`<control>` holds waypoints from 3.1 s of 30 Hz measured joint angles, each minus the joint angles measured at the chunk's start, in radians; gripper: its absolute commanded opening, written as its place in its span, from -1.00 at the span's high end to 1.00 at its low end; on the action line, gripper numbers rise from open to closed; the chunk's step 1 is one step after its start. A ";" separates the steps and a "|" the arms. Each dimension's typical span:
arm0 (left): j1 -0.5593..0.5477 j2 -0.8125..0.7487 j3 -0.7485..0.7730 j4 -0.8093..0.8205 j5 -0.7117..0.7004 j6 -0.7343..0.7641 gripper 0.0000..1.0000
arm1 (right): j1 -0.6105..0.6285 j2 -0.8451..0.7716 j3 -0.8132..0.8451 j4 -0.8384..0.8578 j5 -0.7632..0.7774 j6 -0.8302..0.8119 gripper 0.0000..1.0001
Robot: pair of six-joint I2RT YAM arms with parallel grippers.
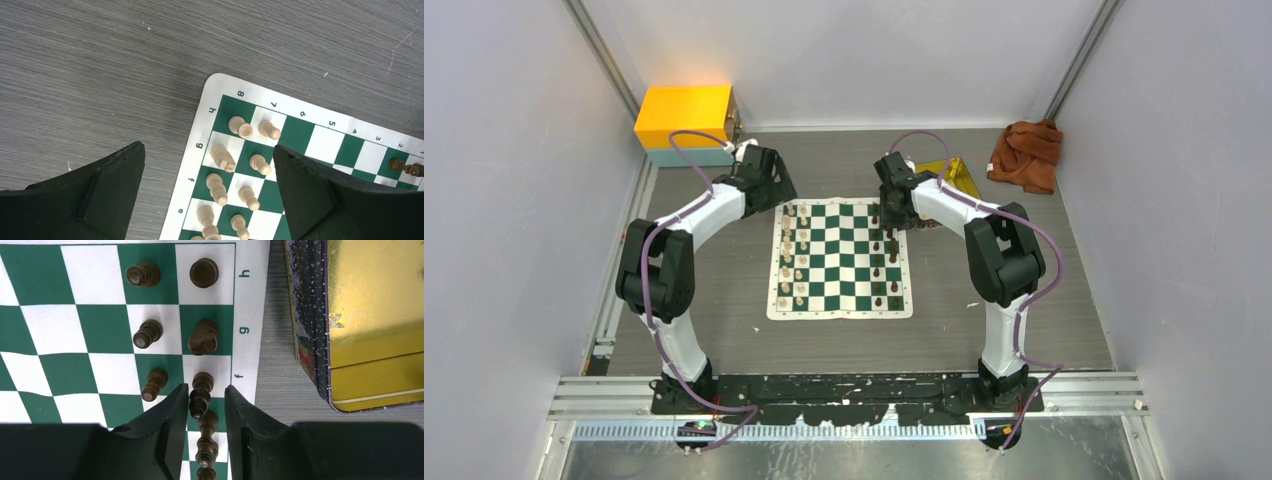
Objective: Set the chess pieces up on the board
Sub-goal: Place the chess piece on the chessboard, then pick up the chess piece from the storage box.
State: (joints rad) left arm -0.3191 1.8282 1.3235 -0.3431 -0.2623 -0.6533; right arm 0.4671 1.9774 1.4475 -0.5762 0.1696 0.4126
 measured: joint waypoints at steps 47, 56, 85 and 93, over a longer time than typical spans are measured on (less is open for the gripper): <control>-0.009 -0.430 -0.307 0.347 -0.138 0.261 -0.93 | -0.332 -0.027 0.134 -0.090 0.228 0.156 0.14; -0.024 -0.483 -0.333 0.370 -0.149 0.286 -0.93 | -0.345 0.032 0.150 -0.080 0.199 0.167 0.14; -0.033 -0.484 -0.333 0.370 -0.157 0.304 -0.93 | -0.354 0.094 0.153 -0.052 0.153 0.190 0.74; -0.033 -0.484 -0.334 0.371 -0.157 0.312 -0.93 | -0.357 0.094 0.153 -0.043 0.152 0.190 0.98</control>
State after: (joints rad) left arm -0.3523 1.3437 0.9897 0.0277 -0.4191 -0.3416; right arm 0.1097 2.0712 1.6009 -0.6189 0.3214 0.6025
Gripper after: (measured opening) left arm 0.966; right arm 0.231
